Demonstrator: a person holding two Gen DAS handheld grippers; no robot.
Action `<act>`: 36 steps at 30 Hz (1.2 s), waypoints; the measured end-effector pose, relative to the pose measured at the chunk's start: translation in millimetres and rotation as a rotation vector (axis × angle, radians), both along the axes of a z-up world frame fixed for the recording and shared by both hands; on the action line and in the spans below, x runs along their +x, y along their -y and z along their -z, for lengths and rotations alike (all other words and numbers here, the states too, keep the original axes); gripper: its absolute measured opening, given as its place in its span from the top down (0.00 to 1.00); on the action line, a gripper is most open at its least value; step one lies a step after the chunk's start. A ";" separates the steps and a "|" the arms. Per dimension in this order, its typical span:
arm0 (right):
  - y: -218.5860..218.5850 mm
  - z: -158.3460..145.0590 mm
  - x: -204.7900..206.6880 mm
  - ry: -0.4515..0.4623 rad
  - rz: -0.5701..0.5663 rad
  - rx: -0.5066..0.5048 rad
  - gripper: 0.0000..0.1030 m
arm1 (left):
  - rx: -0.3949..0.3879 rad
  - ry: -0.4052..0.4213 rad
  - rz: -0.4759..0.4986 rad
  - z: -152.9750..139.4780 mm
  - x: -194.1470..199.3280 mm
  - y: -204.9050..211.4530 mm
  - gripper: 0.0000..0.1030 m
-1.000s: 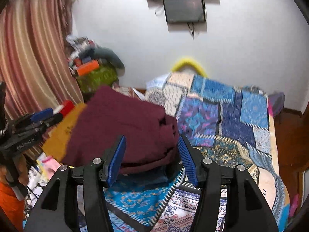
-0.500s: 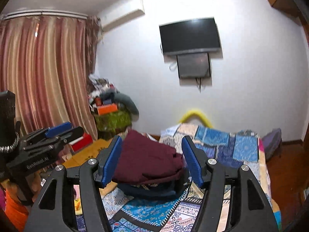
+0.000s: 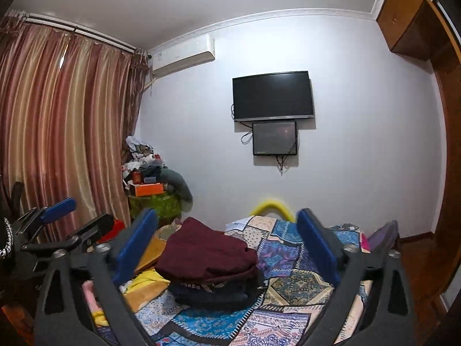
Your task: Fold large clothes
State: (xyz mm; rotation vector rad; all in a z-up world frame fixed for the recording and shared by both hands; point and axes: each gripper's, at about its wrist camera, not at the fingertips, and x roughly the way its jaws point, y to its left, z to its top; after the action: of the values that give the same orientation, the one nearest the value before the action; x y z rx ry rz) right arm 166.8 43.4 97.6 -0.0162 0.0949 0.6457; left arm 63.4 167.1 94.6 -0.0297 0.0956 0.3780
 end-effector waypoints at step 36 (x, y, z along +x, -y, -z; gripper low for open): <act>13.0 20.4 6.7 -0.121 0.023 -0.029 0.00 | -0.069 -0.056 0.004 23.2 3.8 -9.5 0.00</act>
State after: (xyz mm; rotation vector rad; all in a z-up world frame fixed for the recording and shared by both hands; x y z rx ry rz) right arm 173.5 30.4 77.3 -0.0038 0.2207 0.6222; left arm 67.2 176.7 71.4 -0.0871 0.1642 0.3715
